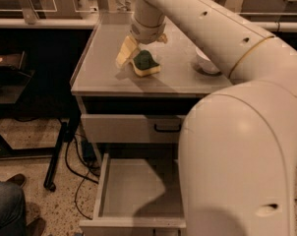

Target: Place sponge into middle drawer

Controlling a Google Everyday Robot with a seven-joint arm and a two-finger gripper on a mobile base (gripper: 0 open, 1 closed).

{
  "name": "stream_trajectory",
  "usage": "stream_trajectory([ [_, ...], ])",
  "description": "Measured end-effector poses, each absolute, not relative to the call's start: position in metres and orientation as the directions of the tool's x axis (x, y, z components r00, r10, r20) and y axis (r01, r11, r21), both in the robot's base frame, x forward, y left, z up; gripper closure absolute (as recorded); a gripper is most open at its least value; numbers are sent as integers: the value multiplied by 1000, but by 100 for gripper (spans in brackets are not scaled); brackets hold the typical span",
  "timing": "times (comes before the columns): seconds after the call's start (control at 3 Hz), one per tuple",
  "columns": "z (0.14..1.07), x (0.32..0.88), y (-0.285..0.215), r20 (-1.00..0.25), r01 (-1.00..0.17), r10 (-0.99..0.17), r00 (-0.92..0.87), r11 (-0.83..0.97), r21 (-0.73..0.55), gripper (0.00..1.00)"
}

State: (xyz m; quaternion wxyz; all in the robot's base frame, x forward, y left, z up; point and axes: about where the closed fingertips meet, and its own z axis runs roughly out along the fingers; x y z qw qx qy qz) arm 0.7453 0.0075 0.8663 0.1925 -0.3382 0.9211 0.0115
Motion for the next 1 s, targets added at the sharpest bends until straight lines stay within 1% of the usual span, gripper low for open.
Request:
stream_trajectory([
  [0.33,837,759,5,-322,-594,-576,-751,803,-52,0],
  [0.67,813,768,-6,-300,-535,-516,-802,845,-23,0],
  [1.0,805,770,-8,-292,-517,-498,-817,856,-14,10],
])
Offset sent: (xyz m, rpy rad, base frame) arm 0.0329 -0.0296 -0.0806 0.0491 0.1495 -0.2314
